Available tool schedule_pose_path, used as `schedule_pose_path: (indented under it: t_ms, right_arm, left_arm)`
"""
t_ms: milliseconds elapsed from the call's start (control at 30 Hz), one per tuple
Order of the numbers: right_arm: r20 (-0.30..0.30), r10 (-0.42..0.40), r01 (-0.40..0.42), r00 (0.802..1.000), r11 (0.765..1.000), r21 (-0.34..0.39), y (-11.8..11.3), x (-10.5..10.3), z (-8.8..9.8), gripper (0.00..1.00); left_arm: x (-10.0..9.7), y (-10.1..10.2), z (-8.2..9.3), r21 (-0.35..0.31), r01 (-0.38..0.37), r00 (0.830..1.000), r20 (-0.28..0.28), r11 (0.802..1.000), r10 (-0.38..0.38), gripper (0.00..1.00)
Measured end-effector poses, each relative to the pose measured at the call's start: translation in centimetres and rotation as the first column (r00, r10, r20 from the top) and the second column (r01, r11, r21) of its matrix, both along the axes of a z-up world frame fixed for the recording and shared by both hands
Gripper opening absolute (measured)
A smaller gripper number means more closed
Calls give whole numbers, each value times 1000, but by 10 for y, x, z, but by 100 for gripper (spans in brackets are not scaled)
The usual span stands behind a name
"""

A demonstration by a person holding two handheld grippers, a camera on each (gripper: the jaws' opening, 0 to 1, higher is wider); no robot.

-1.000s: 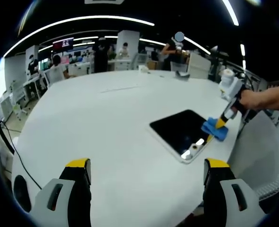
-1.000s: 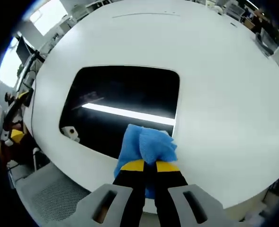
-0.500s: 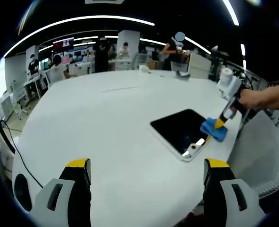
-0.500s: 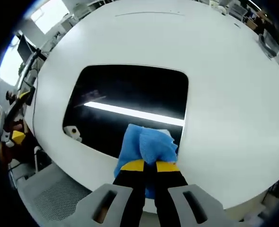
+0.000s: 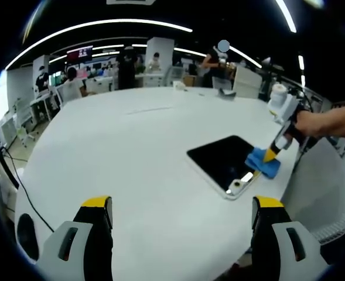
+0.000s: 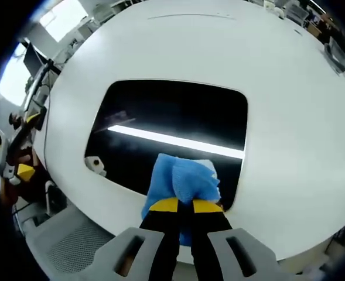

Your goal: Wipe the mirror surface with the cleaning cloth until all visible marks leave the cleaned area.

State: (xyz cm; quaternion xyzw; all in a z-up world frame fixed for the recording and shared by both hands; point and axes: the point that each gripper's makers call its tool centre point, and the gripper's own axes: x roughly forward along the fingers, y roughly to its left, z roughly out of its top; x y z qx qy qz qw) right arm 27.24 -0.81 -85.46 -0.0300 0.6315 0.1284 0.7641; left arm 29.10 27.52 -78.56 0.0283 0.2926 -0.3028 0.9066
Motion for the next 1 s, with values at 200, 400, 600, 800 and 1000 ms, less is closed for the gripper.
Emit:
schedule_pose_path:
  t_ms: [200, 400, 600, 800, 1000]
  right_arm:
    - [-1, 8, -8, 1000, 1000, 9, 6, 1, -2, 0]
    - [-4, 23, -23, 1000, 1000, 15, 18, -1, -1, 0]
    - [-8, 32, -31, 999, 999, 20, 27, -1, -2, 0]
    - [-12, 40, -40, 999, 999, 25, 34, 0, -3, 0]
    - [-15, 46, -46, 999, 999, 25, 40, 1, -4, 0]
  left_arm:
    - [-1, 2, -1, 1, -4, 1000, -4, 1000, 4, 100]
    - [-1, 4, -1, 1, -10, 1000, -4, 1000, 10, 100]
    - [-1, 8, -2, -1, -17, 1000, -5, 1000, 17, 100]
    - [-3, 6, -2, -7, -17, 1000, -6, 1000, 17, 100]
    - [-4, 5, -3, -8, -14, 1000, -11, 1000, 13, 100]
